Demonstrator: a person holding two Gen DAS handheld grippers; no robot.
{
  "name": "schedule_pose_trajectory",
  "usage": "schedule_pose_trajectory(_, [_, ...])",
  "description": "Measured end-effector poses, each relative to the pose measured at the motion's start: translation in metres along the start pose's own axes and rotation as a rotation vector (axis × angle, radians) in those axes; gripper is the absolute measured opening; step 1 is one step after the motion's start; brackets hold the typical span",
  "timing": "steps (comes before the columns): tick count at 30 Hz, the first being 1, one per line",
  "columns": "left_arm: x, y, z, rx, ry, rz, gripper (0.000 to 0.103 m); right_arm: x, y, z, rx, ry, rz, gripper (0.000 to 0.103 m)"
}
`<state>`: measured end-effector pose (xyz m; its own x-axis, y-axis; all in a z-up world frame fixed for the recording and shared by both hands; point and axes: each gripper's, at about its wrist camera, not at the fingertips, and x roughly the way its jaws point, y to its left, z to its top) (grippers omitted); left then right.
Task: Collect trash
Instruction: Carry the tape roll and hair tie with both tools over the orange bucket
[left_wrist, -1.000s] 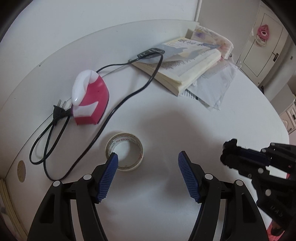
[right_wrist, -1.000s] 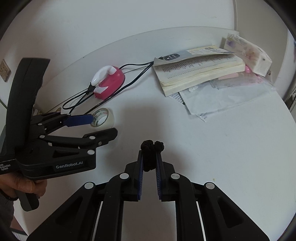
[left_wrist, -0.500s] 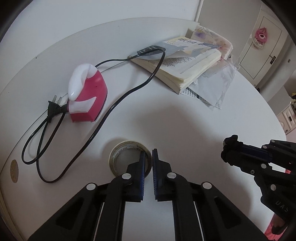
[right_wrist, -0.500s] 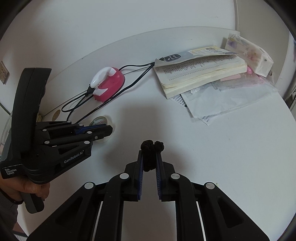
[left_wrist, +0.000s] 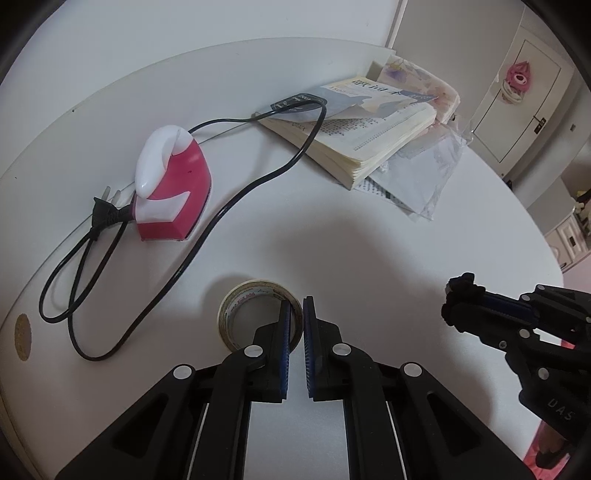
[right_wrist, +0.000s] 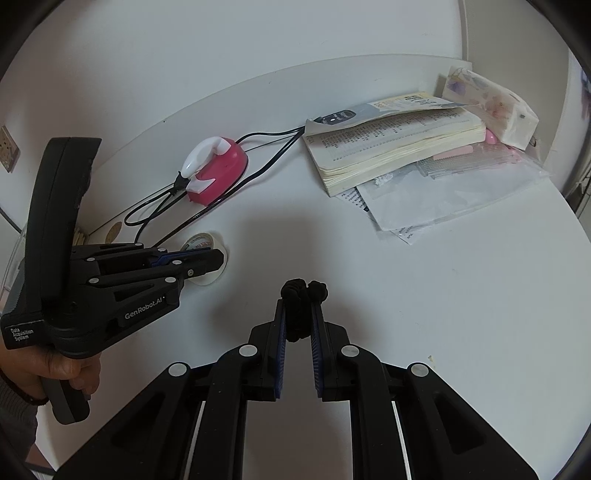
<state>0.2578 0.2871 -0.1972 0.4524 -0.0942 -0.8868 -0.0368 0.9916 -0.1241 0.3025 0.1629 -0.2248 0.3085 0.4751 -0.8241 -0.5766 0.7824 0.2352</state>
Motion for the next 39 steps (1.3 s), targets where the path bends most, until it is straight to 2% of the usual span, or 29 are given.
schedule_pose_trajectory(12, [-0.02,-0.013,0.005,0.02,-0.038,-0.017,0.008,-0.015,-0.002,-0.002,0.013,-0.027,-0.005,0.013])
schedule_pose_trajectory(21, [-0.045,-0.045,0.0,0.054,-0.067,-0.007,0.008,-0.053,-0.006,-0.013,0.021,-0.08,-0.002,0.013])
schedule_pose_trajectory(30, [-0.079,-0.121,-0.022,0.145,-0.089,-0.03,0.008,-0.119,-0.03,-0.059,0.071,-0.13,-0.016,0.013])
schedule_pose_trajectory(39, [-0.097,-0.223,-0.054,0.26,-0.091,-0.1,0.008,-0.209,-0.092,-0.131,0.18,-0.18,-0.096,0.013])
